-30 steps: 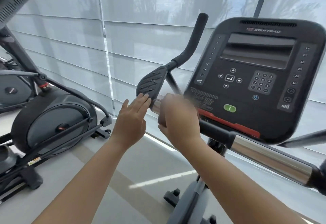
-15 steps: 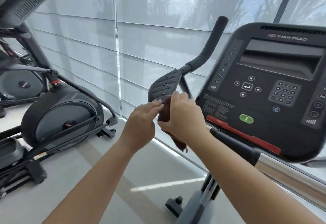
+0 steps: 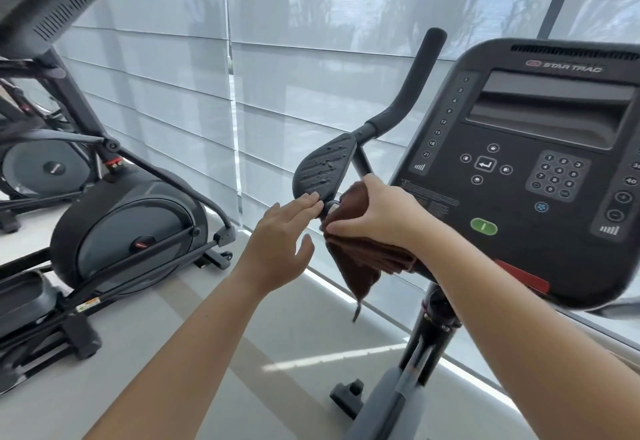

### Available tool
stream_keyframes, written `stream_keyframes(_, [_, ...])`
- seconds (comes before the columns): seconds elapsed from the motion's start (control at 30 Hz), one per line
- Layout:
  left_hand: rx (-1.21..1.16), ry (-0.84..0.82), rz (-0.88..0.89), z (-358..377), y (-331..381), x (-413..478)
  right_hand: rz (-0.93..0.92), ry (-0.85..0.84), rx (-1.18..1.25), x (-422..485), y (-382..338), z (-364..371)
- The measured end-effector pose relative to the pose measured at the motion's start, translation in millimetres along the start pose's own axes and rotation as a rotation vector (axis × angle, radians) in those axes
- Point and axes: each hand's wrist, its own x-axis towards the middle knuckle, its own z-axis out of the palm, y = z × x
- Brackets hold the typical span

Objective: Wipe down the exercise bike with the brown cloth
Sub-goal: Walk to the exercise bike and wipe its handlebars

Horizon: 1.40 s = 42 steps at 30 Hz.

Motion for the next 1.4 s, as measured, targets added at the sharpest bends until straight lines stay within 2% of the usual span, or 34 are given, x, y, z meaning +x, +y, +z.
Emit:
stream_keyframes(0.03, [0.001, -0.009, -0.010, 0, 1, 0, 0.063, -0.047, 0.105, 1, 4, -9])
stream_keyframes(0.07, [0.003, -0.015, -0.020, -1, 2, -1, 0.084, -0.037, 0.098, -3, 6, -8])
stream_keyframes(0.1, [0.008, -0.020, -0.031, 0, 4, -1, 0.051, 0.065, -0.022, -11, 8, -1])
stream_keyframes(0.17, [0.025, -0.025, -0.050, 0, 9, -1, -0.150, 0.384, -0.375, -30, 11, 25])
stream_keyframes(0.2, [0.041, -0.031, -0.056, 0, 12, -1, -0.225, 0.479, -0.464, -36, 10, 34])
stream_keyframes(0.23, [0.065, -0.039, -0.057, -1, 15, -1, -0.235, 0.450, -0.489, -36, 8, 31])
stream_keyframes(0.27, [0.092, -0.047, -0.055, -1, 17, -1, -0.190, 0.323, -0.408, -32, 8, 19])
stream_keyframes(0.33, [0.140, -0.059, -0.058, -2, 22, -2, 0.027, -0.047, -0.048, -22, 12, -15])
stream_keyframes(0.4, [0.140, -0.060, -0.069, -4, 27, -3, 0.119, -0.110, 0.191, -23, 21, -28])
stream_keyframes(0.43, [0.131, -0.061, -0.067, -4, 30, -5, 0.103, -0.041, 0.154, -30, 23, -22])
stream_keyframes(0.5, [0.119, -0.057, -0.040, -2, 36, -9, -0.067, 0.323, -0.255, -52, 29, 8])
stream_keyframes(0.53, [0.115, -0.050, -0.017, -1, 40, -10, -0.139, 0.452, -0.430, -62, 31, 23])
stream_keyframes(0.57, [0.109, -0.047, 0.009, 0, 45, -10, -0.172, 0.505, -0.538, -71, 31, 29])
stream_keyframes(0.63, [0.093, -0.038, 0.056, 0, 53, -12, -0.200, 0.489, -0.570, -77, 32, 20])
stream_keyframes(0.73, [0.082, 0.000, 0.123, -2, 67, -13, -0.137, 0.279, -0.362, -86, 37, -12])
stream_keyframes(0.8, [0.074, 0.024, 0.160, -2, 76, -12, -0.182, 0.314, -0.248, -104, 43, -27])
stream_keyframes(0.9, [0.024, 0.028, 0.233, 1, 94, -6, -0.234, 0.455, -0.180, -141, 48, -56])
stream_keyframes(1.0, [-0.027, -0.028, 0.275, 10, 116, 2, -0.208, 0.428, -0.205, -171, 63, -79])
stream_keyframes(1.13, [-0.092, -0.093, 0.311, 27, 147, 7, -0.062, 0.224, -0.361, -191, 92, -70])
stream_keyframes(1.23, [-0.093, -0.064, 0.342, 37, 160, 4, -0.014, 0.367, -0.391, -194, 103, -49])
stream_keyframes(1.33, [-0.125, -0.016, 0.342, 39, 163, 3, -0.034, 0.651, -0.673, -197, 103, -17])
stream_keyframes(1.37, [-0.132, -0.007, 0.340, 39, 163, 3, -0.070, 0.704, -0.748, -199, 103, -12])
stream_keyframes(1.4, [-0.138, -0.004, 0.337, 39, 162, 4, -0.100, 0.666, -0.742, -199, 103, -15])
